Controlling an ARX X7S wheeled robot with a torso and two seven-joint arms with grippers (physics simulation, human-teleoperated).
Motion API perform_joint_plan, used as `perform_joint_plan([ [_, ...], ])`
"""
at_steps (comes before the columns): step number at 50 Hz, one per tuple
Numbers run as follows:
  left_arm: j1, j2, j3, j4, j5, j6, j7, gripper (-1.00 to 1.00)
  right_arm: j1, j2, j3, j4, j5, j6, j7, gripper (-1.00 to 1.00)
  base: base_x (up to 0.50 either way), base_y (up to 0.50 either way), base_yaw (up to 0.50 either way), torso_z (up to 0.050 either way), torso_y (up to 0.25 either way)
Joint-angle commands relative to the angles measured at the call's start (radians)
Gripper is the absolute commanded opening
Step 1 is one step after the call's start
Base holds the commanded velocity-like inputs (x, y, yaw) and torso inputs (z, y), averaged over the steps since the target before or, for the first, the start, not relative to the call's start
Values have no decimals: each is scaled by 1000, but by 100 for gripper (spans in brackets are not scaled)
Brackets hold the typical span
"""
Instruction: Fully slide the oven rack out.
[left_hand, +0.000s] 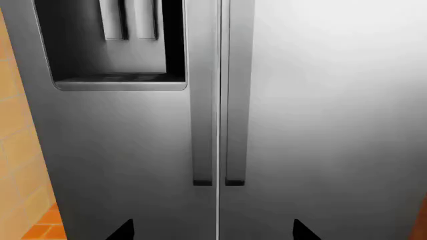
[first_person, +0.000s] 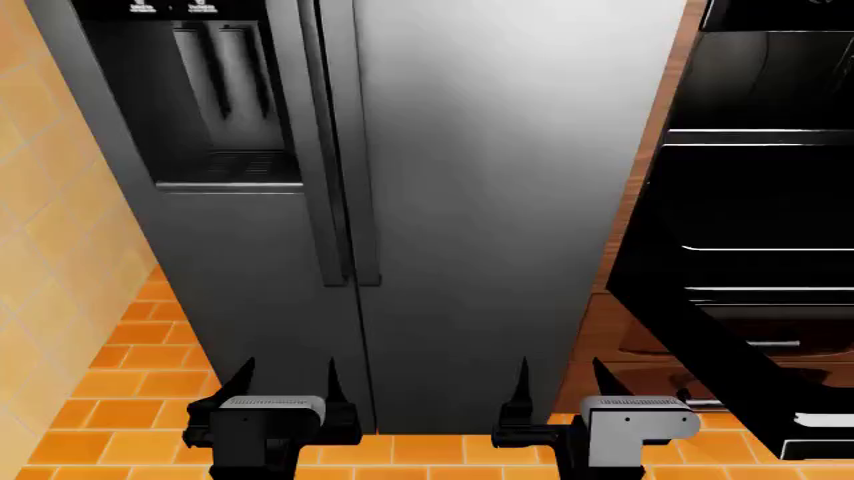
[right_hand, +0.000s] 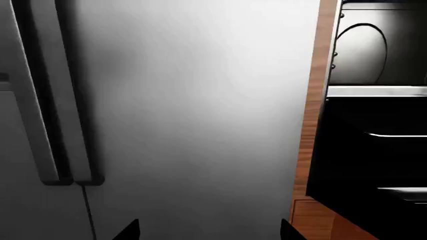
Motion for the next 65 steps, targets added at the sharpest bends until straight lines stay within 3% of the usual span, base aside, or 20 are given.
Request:
perform_joint_plan([
  [1, 1, -16, 18, 4, -12, 1, -22, 100, 0, 16, -21, -2, 12, 0, 21, 100, 0, 0, 0, 0, 0],
  [13, 10, -50, 57, 38, -12, 8, -97, 100, -4, 51, -67, -23, 25, 8, 67, 100, 0, 0, 0, 3, 0],
  [21, 21, -62, 88, 241, -21, -187, -109, 100, -11, 74, -99, -219, -16, 146, 97, 100, 0, 0, 0, 50, 0],
  [37, -232, -88, -23, 730, -179, -959, -146, 100, 212, 140, -31, -780, 77, 827, 54, 100, 0, 0, 0, 50, 0],
  [46, -545, -130, -98, 891, -278, -1436, -122, 100, 553, 153, 81, -1043, 194, 1397, 6, 100, 0, 0, 0, 50, 0],
  [49, -625, -127, -131, 915, -323, -1568, -106, 100, 666, 182, 174, -1047, 415, 1520, 109, 100, 0, 0, 0, 50, 0],
  [51, -655, -192, -135, 897, -483, -1570, -218, 100, 701, 216, 272, -1043, 676, 1570, 259, 100, 0, 0, 0, 50, 0],
  [54, -745, -318, -204, 801, -933, -1570, -609, 100, 794, 317, 379, -922, 1126, 1569, 661, 100, 0, 0, 0, 50, 0],
  [57, -839, -397, -220, 733, -1383, -1565, -879, 100, 923, 419, 323, -817, 1576, 1549, 974, 100, 0, 0, 0, 50, 0],
  [61, -946, -479, -174, 659, -1696, -1520, -1124, 100, 1046, 501, 228, -753, 1734, 1509, 1121, 100, 0, 0, 0, 50, 0],
  [65, -1031, -531, -115, 622, -1812, -1474, -1225, 100, 1143, 547, 155, -715, 1808, 1475, 1200, 100, 0, 0, 0, 50, 0],
])
